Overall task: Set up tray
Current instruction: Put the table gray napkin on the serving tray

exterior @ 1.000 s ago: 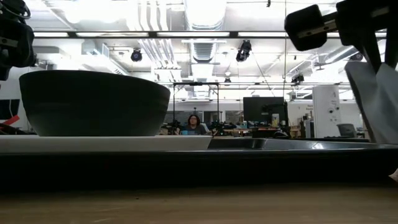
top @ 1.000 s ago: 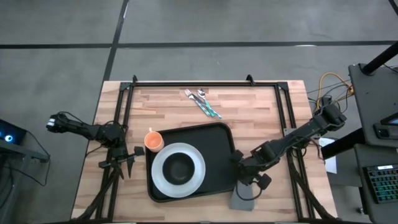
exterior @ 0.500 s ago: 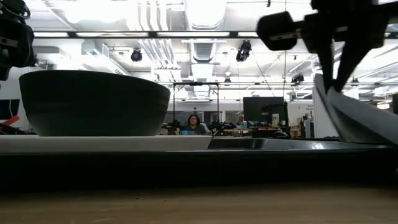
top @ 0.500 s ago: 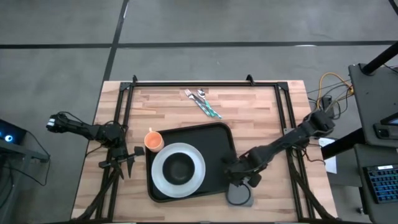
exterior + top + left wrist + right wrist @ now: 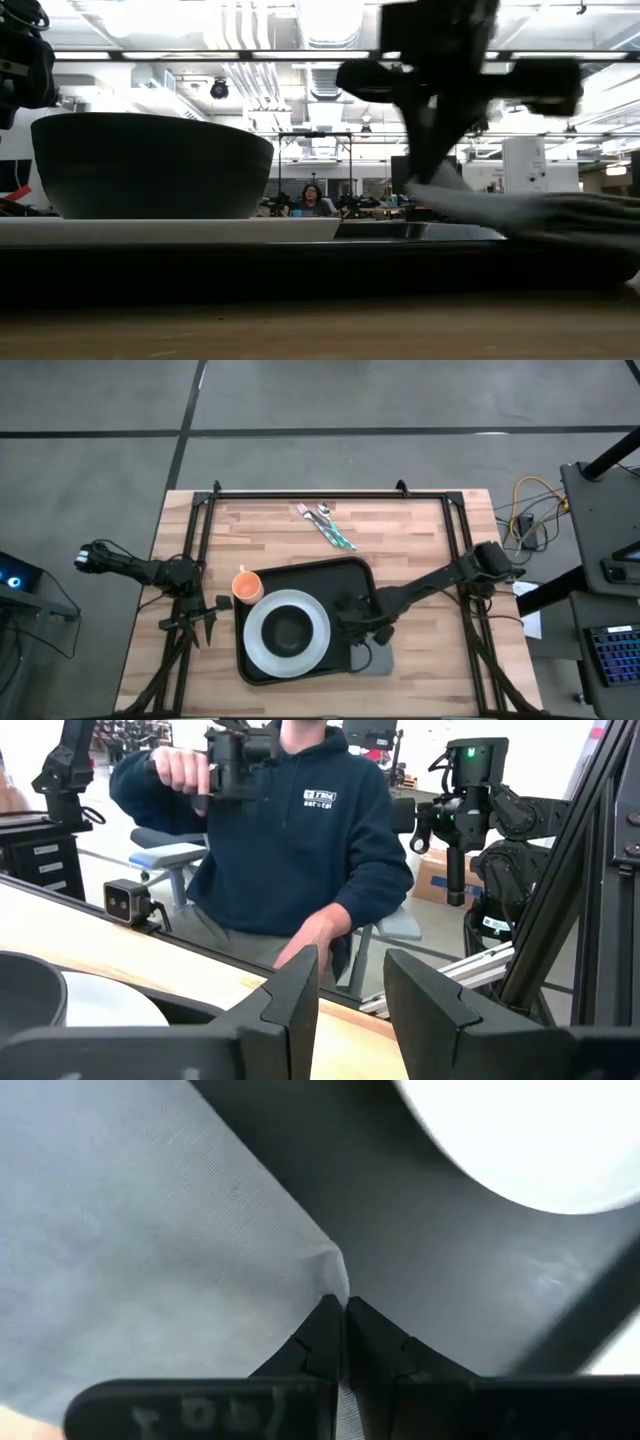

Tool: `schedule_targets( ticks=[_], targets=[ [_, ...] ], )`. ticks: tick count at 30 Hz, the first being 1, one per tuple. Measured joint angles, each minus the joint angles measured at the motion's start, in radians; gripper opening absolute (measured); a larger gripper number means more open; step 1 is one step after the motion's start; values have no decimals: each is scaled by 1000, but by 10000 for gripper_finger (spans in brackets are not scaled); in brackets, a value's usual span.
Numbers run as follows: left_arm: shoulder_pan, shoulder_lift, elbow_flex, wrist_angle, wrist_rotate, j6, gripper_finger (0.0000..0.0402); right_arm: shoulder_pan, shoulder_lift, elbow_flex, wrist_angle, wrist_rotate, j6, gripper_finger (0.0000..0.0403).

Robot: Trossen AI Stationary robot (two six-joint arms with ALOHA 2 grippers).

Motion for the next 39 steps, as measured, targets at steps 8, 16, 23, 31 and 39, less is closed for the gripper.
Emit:
schedule_targets(
  ticks=[8, 16, 23, 31, 39],
  targets=[
    [0, -1, 0, 0, 0, 0, 98, -66, 77, 71, 46, 62, -107, 8],
    [0, -1, 0, 0, 0, 0, 98, -107, 110, 78, 76, 62, -175, 8],
    [0, -1, 0, 0, 0, 0, 98, -131, 110, 77, 115, 57, -229, 8],
    [0, -1, 0, 0, 0, 0, 98, -141, 110, 72, 116, -86, -222, 18],
    [0, -1, 0, 0, 0, 0, 98, -140, 110, 86, 109, -63, -192, 117]
  ],
)
